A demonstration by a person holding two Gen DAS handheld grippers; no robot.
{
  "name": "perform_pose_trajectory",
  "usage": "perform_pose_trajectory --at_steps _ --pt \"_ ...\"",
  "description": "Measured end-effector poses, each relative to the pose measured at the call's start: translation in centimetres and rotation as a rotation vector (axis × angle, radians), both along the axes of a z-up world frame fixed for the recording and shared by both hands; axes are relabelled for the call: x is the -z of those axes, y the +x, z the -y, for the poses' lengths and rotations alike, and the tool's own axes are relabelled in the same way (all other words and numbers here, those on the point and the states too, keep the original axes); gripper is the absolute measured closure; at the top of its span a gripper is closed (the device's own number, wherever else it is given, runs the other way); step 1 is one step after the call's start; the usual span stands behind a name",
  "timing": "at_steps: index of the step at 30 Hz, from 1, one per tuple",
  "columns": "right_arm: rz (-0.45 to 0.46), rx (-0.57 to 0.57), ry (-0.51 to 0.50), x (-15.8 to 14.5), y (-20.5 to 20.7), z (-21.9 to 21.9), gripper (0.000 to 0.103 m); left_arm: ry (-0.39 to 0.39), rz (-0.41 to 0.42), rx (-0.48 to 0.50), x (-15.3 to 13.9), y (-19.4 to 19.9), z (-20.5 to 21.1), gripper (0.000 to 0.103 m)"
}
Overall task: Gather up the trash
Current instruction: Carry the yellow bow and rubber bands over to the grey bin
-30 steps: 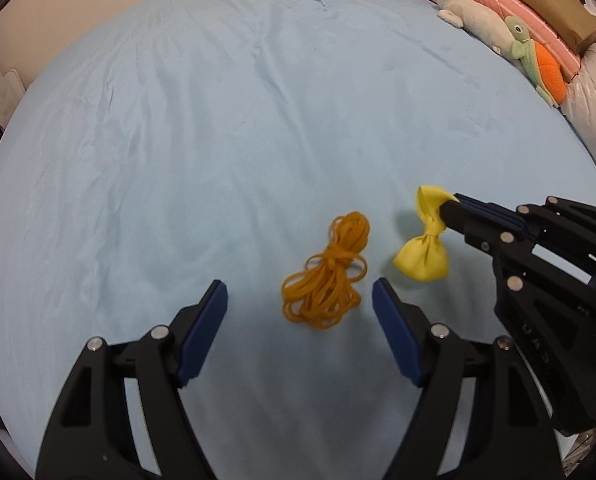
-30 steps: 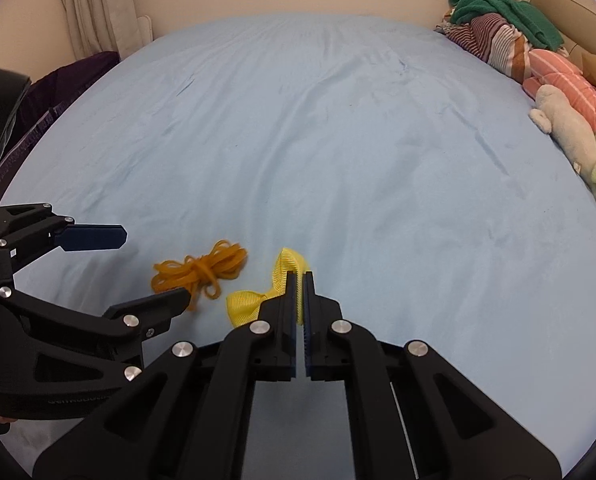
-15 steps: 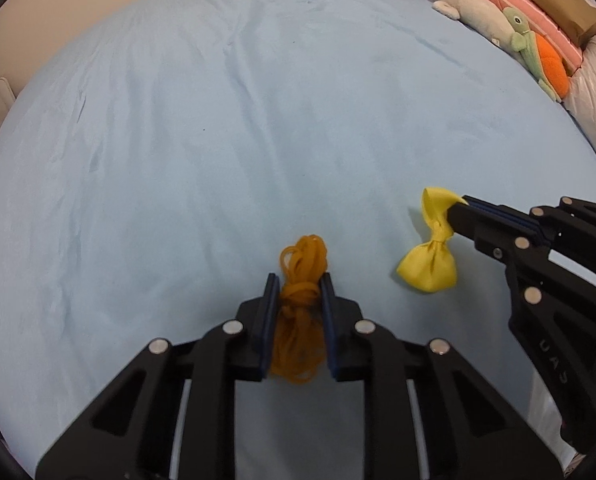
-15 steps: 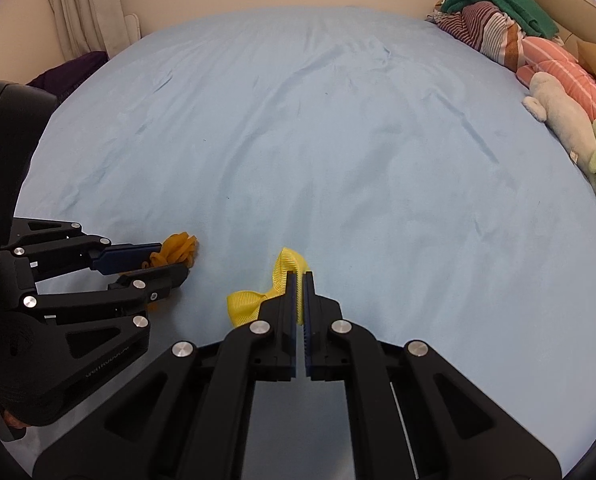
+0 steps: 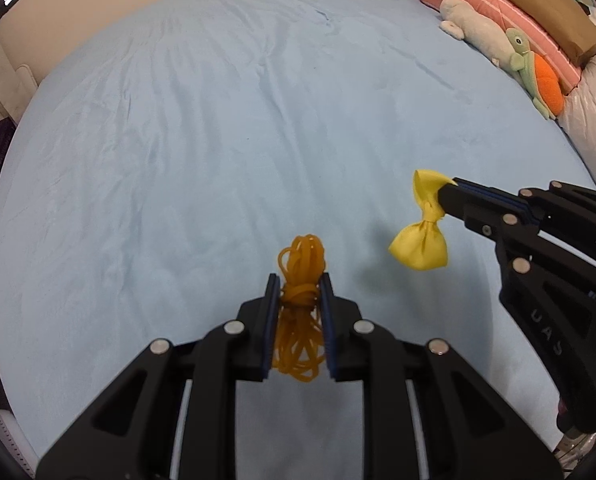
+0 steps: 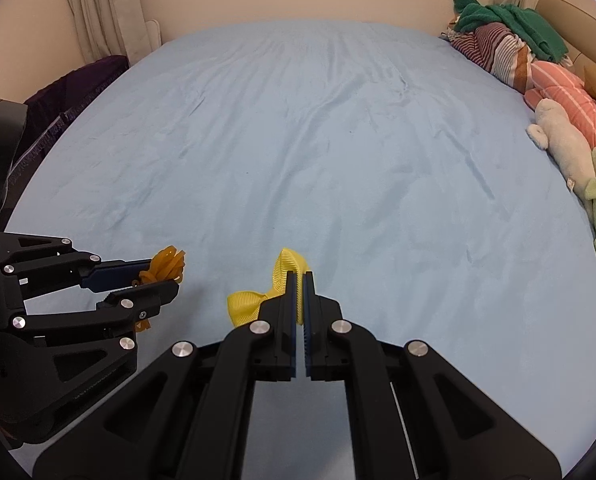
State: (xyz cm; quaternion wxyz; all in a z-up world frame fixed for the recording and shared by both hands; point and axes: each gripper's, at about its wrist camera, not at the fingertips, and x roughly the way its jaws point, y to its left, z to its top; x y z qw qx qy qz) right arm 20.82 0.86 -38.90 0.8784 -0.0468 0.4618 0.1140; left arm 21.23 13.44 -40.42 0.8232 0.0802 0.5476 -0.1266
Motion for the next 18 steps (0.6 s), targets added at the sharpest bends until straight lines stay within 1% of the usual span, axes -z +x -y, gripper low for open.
perform_pose_trajectory --at_steps 5,7,11,15,18 --pt "-0.013 -0.058 0.006 -3.2 -2.8 -1.8 0.101 0.03 -0.007 -0.065 -3.0 -2.8 -1.8 0.083" --pt "-0.016 -0.089 0.008 -4.5 -3.9 -2.6 0.101 0.045 -0.008 -0.101 -4.5 -4.5 -3.1 0.083" --pt "-0.017 -0.158 0.011 -7.4 -6.3 -4.6 0.101 0.05 -0.012 -0.203 -7.5 -7.6 -5.3 0.083" --pt "-0.004 -0.222 0.019 -10.7 -8.5 -6.9 0.101 0.079 0.005 -0.303 -11.0 -10.8 -7.7 0.083" --pt "0.01 -0.271 0.033 -13.3 -10.4 -8.6 0.101 0.086 0.02 -0.387 -13.8 -13.3 -9.8 0.083"
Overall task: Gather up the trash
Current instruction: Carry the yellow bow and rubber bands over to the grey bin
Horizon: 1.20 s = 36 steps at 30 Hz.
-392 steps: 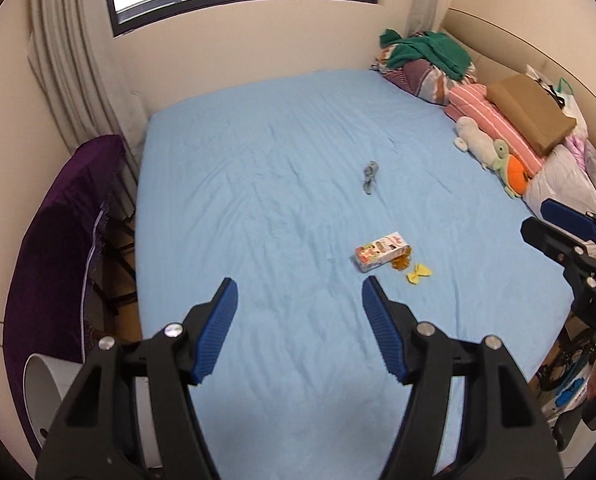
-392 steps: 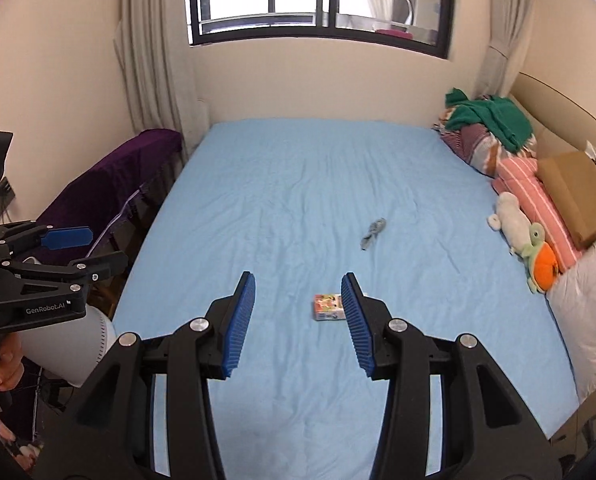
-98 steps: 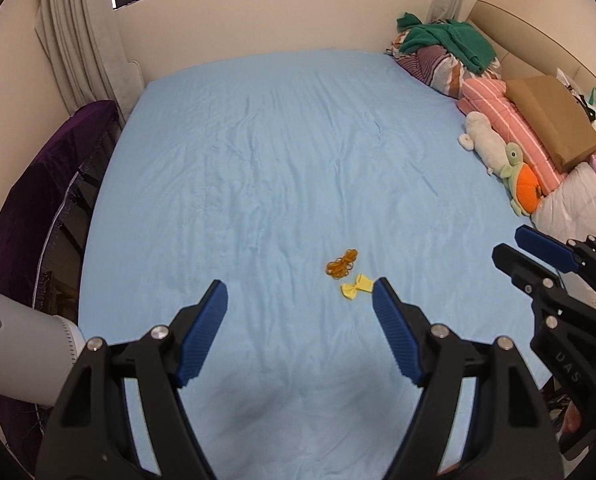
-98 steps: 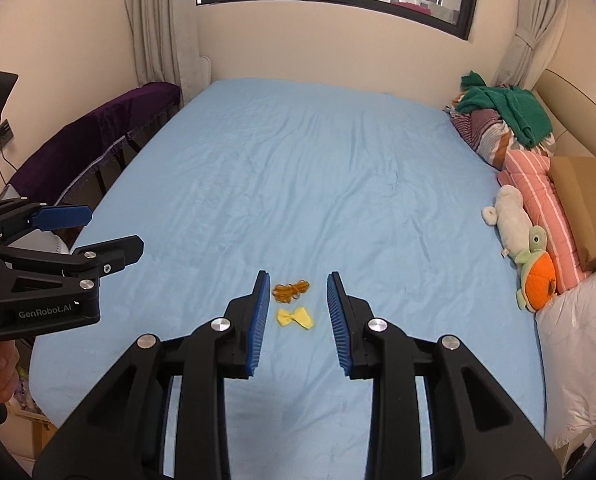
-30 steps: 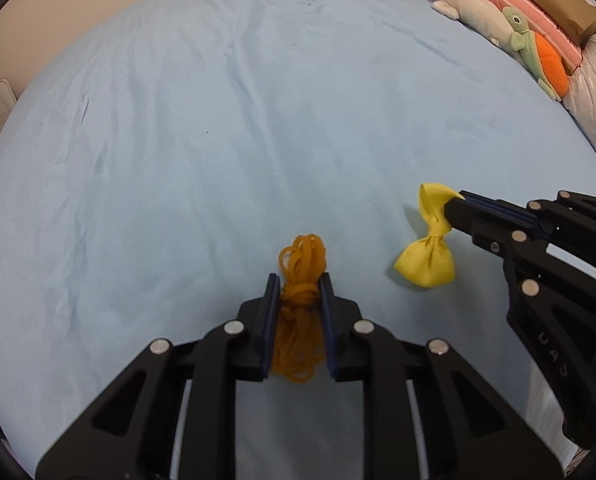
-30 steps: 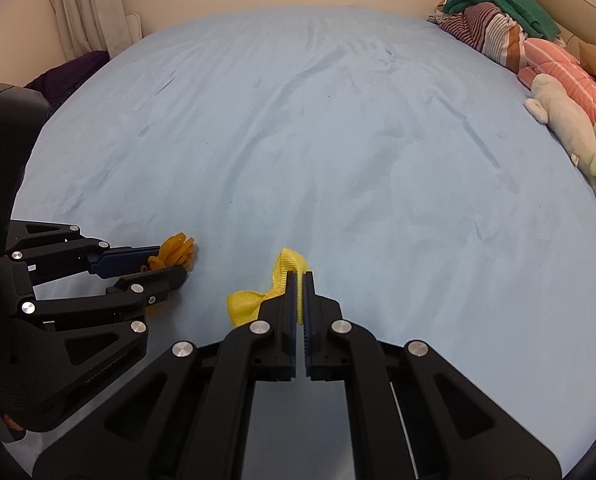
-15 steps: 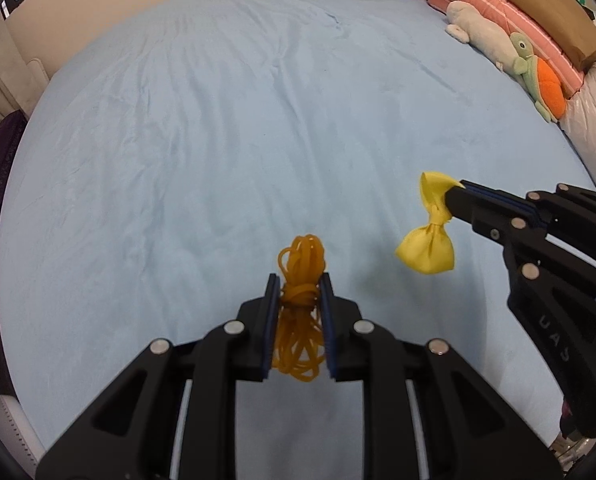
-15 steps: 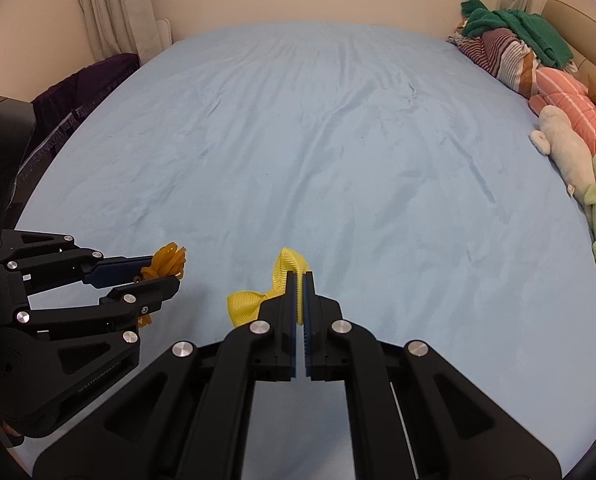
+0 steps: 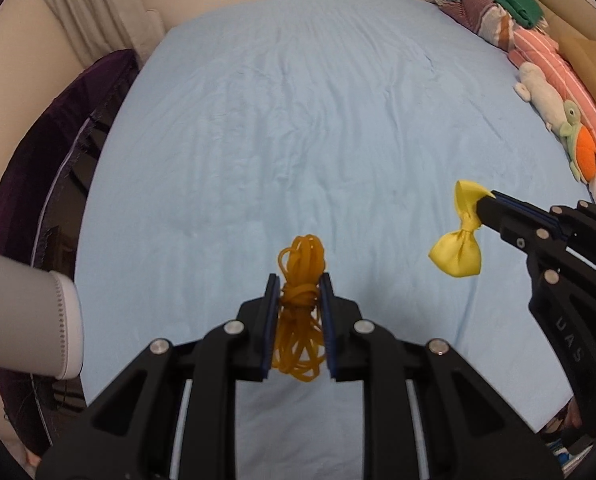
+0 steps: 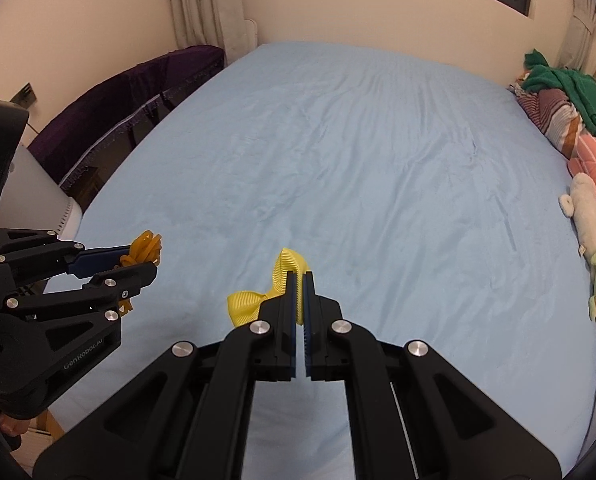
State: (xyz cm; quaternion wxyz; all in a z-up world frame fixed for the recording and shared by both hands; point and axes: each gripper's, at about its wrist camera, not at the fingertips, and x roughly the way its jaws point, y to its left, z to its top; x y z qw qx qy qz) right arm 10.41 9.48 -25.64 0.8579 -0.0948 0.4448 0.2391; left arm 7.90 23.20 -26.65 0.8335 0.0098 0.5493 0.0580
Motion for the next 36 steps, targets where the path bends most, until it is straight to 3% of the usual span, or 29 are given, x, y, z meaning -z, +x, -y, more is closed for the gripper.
perform_pose_trajectory --at_steps 8,17,26,36 --pt "0.051 -0.184 0.035 -6.1 -4.8 -5.5 0.101 0.008 0.061 -0.188 -6.7 -7.0 -4.9 0.083" --pt "0.103 -0.415 0.066 -11.1 -9.6 -13.1 0.101 0.019 0.101 -0.412 -11.3 -15.0 -10.3 0.083" --pt "0.147 -0.603 0.069 -14.8 -15.1 -21.9 0.101 0.004 0.156 -0.584 -13.9 -20.9 -16.9 0.083" --pt "0.159 -0.669 0.063 -16.5 -19.9 -33.9 0.101 0.003 0.165 -0.641 -14.8 -26.9 -29.0 0.083"
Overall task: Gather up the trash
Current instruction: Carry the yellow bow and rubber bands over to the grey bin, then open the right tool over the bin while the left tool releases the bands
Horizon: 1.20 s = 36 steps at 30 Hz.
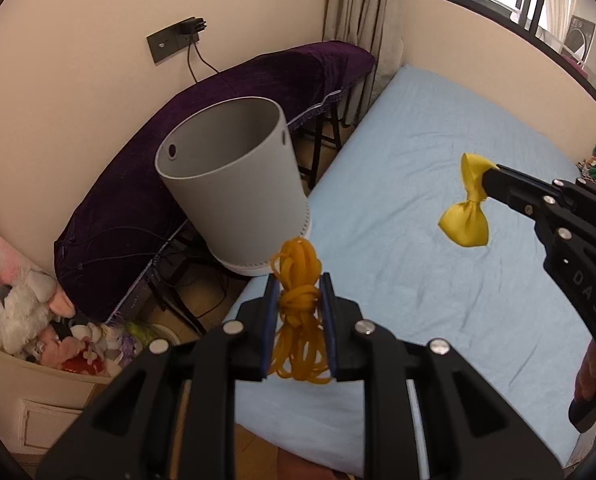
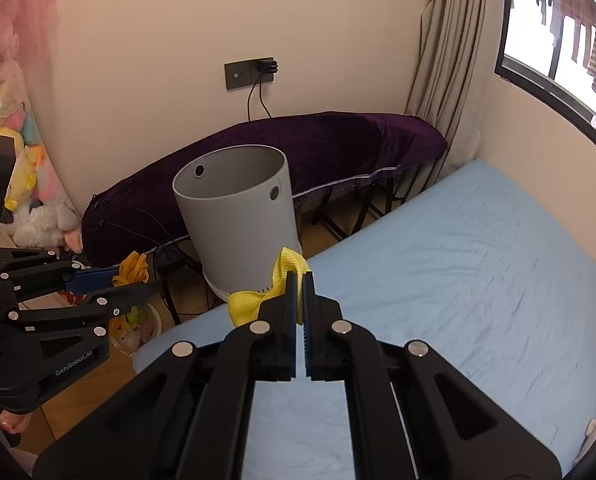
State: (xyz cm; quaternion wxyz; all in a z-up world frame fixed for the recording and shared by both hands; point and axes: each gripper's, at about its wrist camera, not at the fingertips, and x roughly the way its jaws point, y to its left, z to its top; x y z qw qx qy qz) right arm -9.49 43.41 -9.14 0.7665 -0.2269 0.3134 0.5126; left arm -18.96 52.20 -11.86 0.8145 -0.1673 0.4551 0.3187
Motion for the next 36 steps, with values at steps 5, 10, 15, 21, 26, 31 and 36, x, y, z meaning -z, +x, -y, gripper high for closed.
perform_pose_trajectory --at_steps 5,10,15,21,26,31,36 --pt "-0.008 -0.026 0.006 -0.5 -1.0 -7.1 0.101 0.004 0.006 -0.028 -0.7 -1.5 -7.0 0.083" --pt "0.017 -0.058 0.013 -1.3 -1.6 -14.1 0.101 0.021 0.024 -0.04 -1.9 -1.8 -13.4 0.083" --pt "0.051 -0.09 0.013 -2.2 -1.3 -19.1 0.101 0.03 0.062 -0.051 -3.1 -1.2 -18.0 0.083" --pt "0.07 -0.112 0.014 -2.7 0.1 -23.0 0.101 0.036 0.089 -0.054 -3.8 0.8 -21.6 0.082" --pt "0.071 -0.136 0.001 -2.5 1.6 -25.1 0.101 0.018 0.1 -0.053 -3.3 2.4 -23.3 0.082" --pt "0.073 -0.159 -0.017 -2.1 2.8 -26.5 0.1 0.001 0.084 -0.062 -2.3 3.5 -23.9 0.082" --pt "0.061 -0.17 -0.031 -1.4 3.9 -27.8 0.096 -0.019 0.07 -0.057 -1.4 4.2 -24.5 0.08"
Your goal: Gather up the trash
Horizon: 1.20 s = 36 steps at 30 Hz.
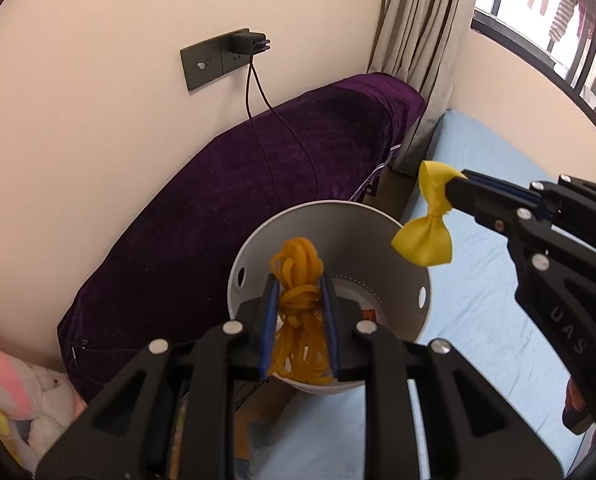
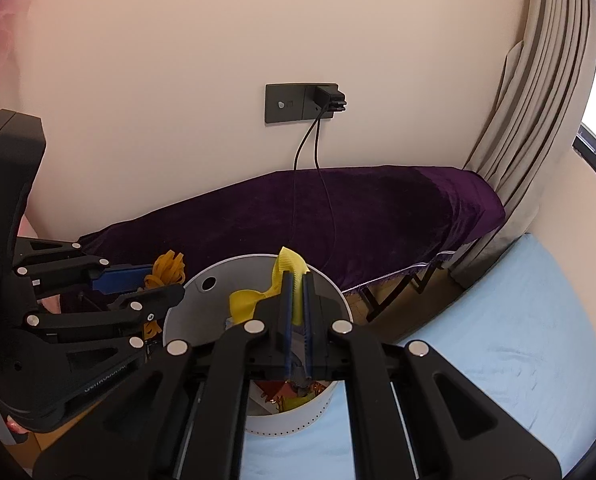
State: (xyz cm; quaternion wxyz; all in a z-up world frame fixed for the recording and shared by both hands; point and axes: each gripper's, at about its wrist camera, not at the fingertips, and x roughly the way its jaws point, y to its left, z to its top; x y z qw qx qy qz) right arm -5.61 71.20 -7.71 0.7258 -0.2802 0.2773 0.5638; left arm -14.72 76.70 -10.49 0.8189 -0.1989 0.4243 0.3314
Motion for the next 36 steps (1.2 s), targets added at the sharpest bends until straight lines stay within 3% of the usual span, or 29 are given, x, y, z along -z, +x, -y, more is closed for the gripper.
perform_pose_trajectory --at_steps 1,2,4,7,22,25,28,36 --pt "0.0 0.004 -0.006 0.2 0.3 -0.3 0.084 -0.009 -0.003 0.0 0.2 0.2 -0.2 0.078" --pt "-0.002 0.007 -0.009 0.3 0.5 -0.5 0.064 -0.017 -0.007 -0.003 0.4 0.4 -0.6 0.074" --pt "0.007 0.012 -0.001 0.5 0.7 -0.7 0.054 -0.02 -0.001 -0.008 0.6 0.6 -0.8 0.046" --pt "0.01 0.012 -0.003 0.6 1.1 -0.9 0.054 -0.007 0.007 -0.004 0.6 0.8 -0.7 0.038" --pt "0.004 0.095 -0.001 0.4 1.3 2.1 0.054 -0.001 -0.019 0.04 0.2 0.5 0.8 0.037" --pt "0.013 0.134 -0.002 0.1 0.6 3.6 0.051 0.014 -0.04 0.052 -0.2 0.1 2.1 0.033" --pt "0.035 0.195 0.0 -0.2 -0.3 5.7 0.039 0.024 -0.045 0.071 -0.6 -0.3 3.7 0.031" --pt "0.019 0.353 0.022 -1.7 -1.7 14.3 0.035 0.066 -0.069 0.168 -2.1 -0.4 10.2 0.028"
